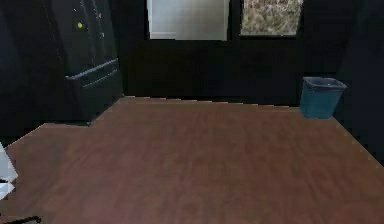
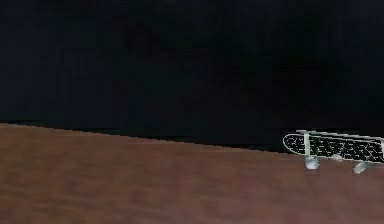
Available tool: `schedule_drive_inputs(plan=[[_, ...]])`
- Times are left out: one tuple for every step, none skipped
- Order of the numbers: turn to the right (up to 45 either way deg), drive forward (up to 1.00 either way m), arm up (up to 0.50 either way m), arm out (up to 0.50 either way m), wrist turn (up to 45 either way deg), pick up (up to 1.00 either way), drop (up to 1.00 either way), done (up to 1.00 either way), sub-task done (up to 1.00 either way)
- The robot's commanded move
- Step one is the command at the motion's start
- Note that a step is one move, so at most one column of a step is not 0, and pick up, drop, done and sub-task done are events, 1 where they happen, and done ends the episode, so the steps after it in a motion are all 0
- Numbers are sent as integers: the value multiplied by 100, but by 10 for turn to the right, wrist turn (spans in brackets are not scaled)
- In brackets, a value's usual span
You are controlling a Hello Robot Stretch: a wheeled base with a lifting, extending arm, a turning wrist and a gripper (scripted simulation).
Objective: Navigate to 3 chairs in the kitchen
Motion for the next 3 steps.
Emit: schedule_drive_inputs(plan=[[-180, 0, 0, 0, 0, 0, 0, 0, 0], [0, 45, 0, 0, 0, 0, 0, 0, 0], [-450, 0, 0, 0, 0, 0, 0, 0, 0]])
